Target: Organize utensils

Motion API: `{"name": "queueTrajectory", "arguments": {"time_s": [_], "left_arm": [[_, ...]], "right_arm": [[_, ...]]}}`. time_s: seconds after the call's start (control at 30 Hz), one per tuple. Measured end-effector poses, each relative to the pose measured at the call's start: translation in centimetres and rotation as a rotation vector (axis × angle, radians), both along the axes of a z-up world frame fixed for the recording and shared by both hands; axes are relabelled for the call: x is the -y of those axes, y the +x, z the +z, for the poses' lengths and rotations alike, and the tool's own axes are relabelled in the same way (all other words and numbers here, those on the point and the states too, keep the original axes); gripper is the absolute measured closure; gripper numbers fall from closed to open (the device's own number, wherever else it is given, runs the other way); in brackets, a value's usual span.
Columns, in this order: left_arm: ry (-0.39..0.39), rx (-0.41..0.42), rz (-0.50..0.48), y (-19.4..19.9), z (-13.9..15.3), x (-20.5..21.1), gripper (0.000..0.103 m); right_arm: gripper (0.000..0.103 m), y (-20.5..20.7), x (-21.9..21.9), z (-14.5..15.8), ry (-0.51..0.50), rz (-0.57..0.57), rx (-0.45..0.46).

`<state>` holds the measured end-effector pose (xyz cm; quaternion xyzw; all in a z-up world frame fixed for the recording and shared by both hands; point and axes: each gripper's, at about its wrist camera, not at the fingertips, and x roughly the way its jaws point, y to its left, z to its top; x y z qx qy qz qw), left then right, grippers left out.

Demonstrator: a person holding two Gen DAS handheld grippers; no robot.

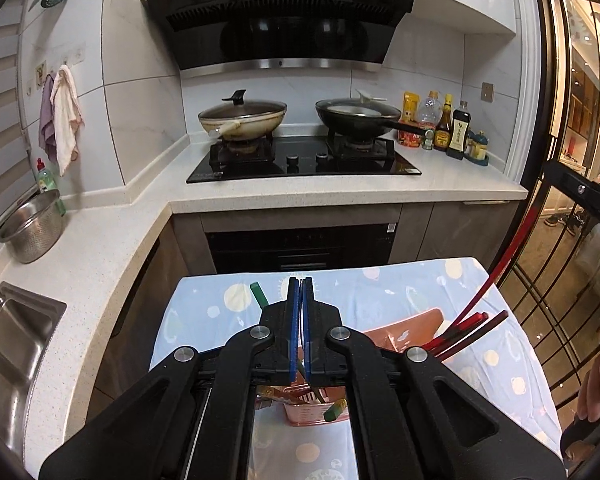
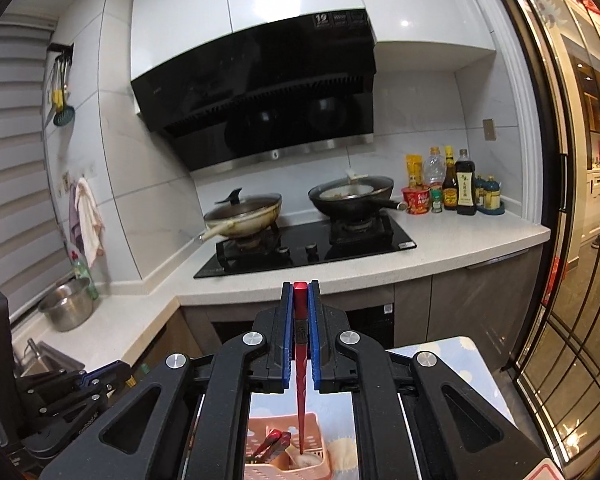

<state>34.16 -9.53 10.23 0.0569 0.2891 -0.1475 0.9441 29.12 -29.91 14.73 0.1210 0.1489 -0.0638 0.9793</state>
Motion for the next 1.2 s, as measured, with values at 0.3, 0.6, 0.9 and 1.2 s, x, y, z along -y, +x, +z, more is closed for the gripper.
{"name": "queueTrajectory", "arguments": {"time_s": [0.3,0.6,0.9,1.2], "left_arm": [[-0.001,-0.028,0.019,0.9,-1.5,0.0,0.093],[-0.025,-0.005,0.05,-0.4,-1.0,-0.9,0.058],[-0.015,0.021,0.043,-4.0,0.3,-1.6,0.055],[-0.031,0.037,0.029,-8.9,1.5,-2.7,0.049]], "right_arm": [[0.091,2.2,0.0,-2.6,0.032,0.033,-0.084],[0.081,0.1,-0.4,-2.2,0.033,0.047,-0.067],[0.075,-4.1,-1.8,-1.9,0.042,0.08,-0.072],[0.074,-9.4,-3.9,-2.3,0.041,0.103,-0.108]]}}
